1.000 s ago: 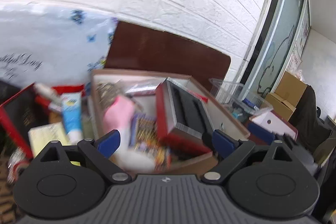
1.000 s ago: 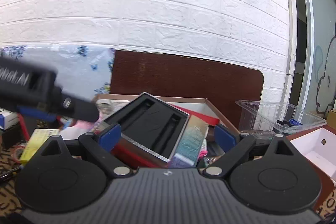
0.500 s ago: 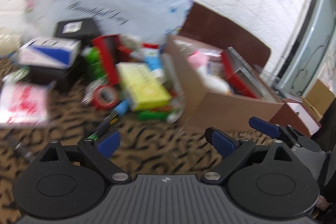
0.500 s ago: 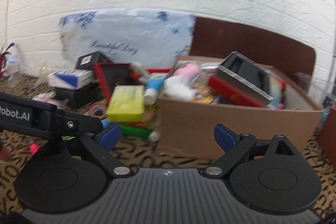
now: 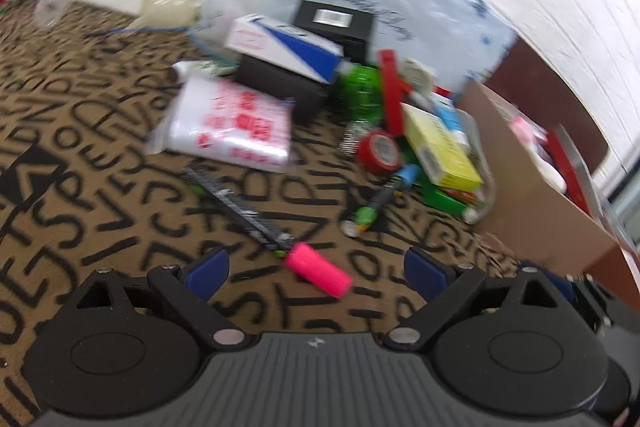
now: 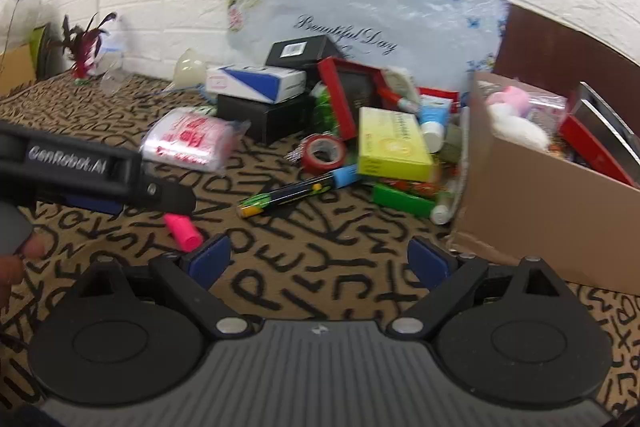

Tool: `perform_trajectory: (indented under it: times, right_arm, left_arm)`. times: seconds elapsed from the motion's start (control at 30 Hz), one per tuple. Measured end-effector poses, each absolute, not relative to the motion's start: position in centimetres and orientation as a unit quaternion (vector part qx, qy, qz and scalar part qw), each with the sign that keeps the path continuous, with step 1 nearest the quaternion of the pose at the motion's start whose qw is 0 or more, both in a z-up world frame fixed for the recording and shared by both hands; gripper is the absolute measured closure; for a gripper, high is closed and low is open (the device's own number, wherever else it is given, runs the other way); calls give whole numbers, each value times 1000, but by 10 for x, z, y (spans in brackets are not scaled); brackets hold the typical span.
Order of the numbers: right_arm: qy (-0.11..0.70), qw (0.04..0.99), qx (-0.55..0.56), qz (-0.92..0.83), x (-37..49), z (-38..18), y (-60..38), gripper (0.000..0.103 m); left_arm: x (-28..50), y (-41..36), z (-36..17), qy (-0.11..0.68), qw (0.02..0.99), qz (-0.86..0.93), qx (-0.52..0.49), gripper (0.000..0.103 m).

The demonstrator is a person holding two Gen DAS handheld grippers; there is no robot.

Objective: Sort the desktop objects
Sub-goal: 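Move the left gripper back over the table to the pink-capped marker, then grasp the black marker with pink cap with the left gripper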

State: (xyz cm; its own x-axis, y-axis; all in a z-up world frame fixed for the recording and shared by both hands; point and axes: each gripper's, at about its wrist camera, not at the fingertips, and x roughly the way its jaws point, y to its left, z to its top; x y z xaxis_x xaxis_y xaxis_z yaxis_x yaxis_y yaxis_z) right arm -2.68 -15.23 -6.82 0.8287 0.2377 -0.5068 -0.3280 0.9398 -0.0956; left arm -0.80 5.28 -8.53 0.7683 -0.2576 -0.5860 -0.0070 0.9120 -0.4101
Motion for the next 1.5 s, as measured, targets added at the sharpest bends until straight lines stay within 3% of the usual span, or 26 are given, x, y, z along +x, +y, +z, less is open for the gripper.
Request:
perform_trajectory:
  times: [0.13, 0.2, 0.3, 0.43, 0.5, 0.63, 0.7, 0.77, 0.8, 0.87, 1.07, 1.23, 1.33, 1.5]
  right_arm:
    - [257, 947, -98, 164, -26, -71, -137, 11]
    - [258, 942, -111, 183, -25, -73, -128, 20]
    - [262, 933, -129, 212, -21, -77, -112, 26]
    - [269, 918, -144, 251, -10, -85, -91, 45]
    - [269, 915, -149, 262, -6, -90, -81, 57]
    - [279, 908, -151, 274, 1, -99, -69, 67]
    - [284, 904, -151, 282, 0, -102, -67, 82]
    - [287, 900, -158, 289, -6, -101, -65, 86]
    - [289, 897, -163, 292, -10, -100, -64, 89]
    - [291, 891, -168, 305, -19, -99, -63, 89]
    - [288, 891, -169, 307, -28, -99, -63, 88]
    - [300, 893, -153, 297, -19, -100, -61, 87]
    - [304, 895, -142, 293, -16, -102, -60, 86]
    - [303, 896, -141, 293, -18, -102, -62, 87]
  left_arm:
    - [0, 58, -87, 335, 919, -59, -201, 8]
    - [3, 62, -87, 330, 920, -58, -203, 8]
    - [10, 67, -89, 334, 917, -50, -213, 9]
    - [16, 74, -95, 349, 907, -41, -231, 25]
    - [15, 76, -97, 348, 906, -39, -238, 29]
    - [14, 79, -98, 347, 904, -38, -245, 33]
    - [15, 79, -99, 348, 905, -37, -242, 37]
    - [16, 78, -100, 354, 903, -39, -239, 56]
    - [16, 77, -100, 357, 903, -38, -238, 60]
    - [17, 76, -101, 364, 901, -42, -233, 78]
    - [20, 70, -101, 368, 903, -38, -219, 74]
    - [22, 65, -99, 373, 906, -40, -199, 76]
    - [23, 63, -99, 371, 906, -38, -200, 68]
    - [24, 52, -97, 375, 911, -34, -170, 77]
